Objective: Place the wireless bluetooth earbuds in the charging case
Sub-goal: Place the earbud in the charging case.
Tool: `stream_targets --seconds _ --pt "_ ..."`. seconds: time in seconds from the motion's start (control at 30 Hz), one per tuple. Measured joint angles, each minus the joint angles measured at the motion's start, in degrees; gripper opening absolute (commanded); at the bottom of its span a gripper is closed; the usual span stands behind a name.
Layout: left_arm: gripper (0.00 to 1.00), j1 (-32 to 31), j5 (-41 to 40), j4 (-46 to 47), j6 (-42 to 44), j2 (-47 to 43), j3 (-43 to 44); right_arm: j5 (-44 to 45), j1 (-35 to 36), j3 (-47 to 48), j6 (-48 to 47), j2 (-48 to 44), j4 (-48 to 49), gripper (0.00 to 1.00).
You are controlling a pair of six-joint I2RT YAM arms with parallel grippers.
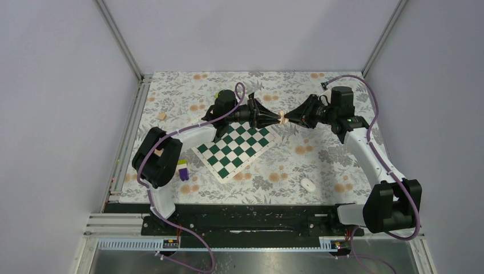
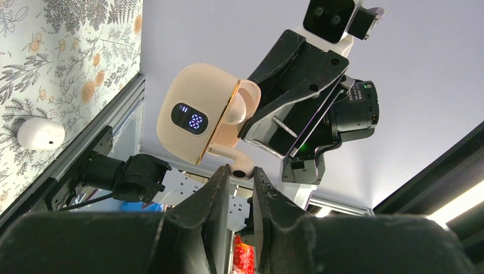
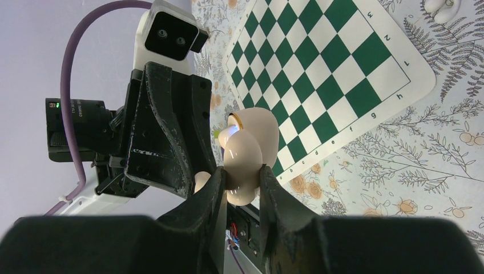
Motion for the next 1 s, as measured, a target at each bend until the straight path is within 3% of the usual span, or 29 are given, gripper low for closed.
stream_targets --seconds 1.0 --pt "0.0 0.4 -0.2 -1.7 3.1 -0.1 0.0 0.0 0.0 0.0 0.0 0.0 0.0 0.0"
